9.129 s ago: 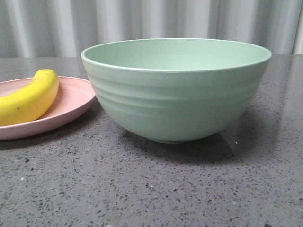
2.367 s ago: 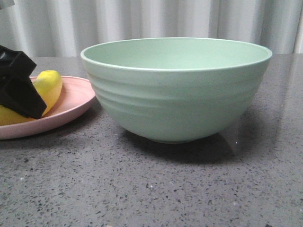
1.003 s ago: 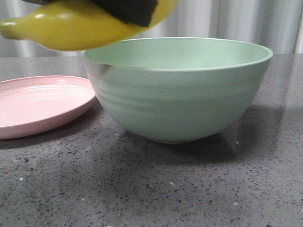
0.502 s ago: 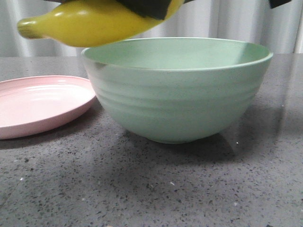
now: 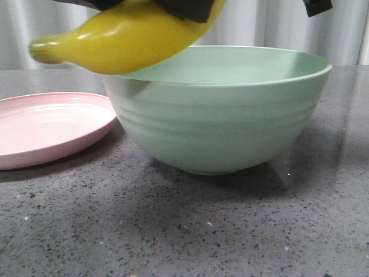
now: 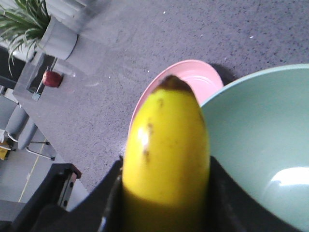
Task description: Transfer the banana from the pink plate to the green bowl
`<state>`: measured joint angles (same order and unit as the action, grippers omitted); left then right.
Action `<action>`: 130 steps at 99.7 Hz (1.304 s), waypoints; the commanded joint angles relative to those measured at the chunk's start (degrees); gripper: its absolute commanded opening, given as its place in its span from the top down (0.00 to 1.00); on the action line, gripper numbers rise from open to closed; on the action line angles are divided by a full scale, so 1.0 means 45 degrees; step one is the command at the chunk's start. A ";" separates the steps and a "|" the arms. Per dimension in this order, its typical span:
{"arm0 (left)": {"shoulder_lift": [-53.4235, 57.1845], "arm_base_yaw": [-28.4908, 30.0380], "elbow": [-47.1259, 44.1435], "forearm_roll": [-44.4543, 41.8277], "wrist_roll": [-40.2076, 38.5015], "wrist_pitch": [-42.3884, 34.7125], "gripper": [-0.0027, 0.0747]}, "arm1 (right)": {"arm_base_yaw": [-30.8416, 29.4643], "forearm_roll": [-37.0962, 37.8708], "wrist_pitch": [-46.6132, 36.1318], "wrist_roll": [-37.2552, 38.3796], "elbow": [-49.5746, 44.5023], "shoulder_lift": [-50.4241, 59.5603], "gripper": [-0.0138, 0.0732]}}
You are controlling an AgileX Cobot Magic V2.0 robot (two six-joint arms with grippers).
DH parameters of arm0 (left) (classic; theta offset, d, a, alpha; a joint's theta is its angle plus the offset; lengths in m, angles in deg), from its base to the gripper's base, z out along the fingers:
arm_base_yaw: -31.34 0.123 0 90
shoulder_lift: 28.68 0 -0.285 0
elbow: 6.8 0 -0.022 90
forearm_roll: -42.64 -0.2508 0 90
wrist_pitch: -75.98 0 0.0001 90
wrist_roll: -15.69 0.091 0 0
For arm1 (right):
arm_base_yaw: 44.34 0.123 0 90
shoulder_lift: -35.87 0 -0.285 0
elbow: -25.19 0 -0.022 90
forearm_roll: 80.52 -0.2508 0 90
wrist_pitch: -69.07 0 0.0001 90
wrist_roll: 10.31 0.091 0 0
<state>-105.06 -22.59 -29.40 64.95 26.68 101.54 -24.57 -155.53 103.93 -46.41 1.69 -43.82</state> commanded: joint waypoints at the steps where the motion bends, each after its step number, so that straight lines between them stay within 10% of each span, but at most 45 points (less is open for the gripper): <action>1: 0.0270 -0.0105 0.0461 0.0307 0.0041 -0.1013 0.44 | 0.0035 -0.0499 0.0154 -0.0210 0.0429 0.0290 0.86; 67: 0.2015 -0.0050 0.1001 0.0337 0.0041 -0.1672 0.44 | -0.1673 0.1992 -0.1371 -0.2490 0.1550 -0.0008 0.92; 103: 0.2015 -0.0050 0.1001 0.0337 0.0041 -0.1843 0.44 | -0.1375 0.2106 -0.0914 -0.2490 0.1550 -0.1300 0.49; 130: 0.2015 -0.0050 0.1001 0.0357 0.0041 -0.1843 0.45 | -0.1375 0.2197 -0.1309 -0.2490 0.1550 -0.1300 0.45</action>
<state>-97.14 -22.71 -26.97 65.29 26.80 97.43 -30.69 -144.13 99.52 -56.85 6.85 -51.24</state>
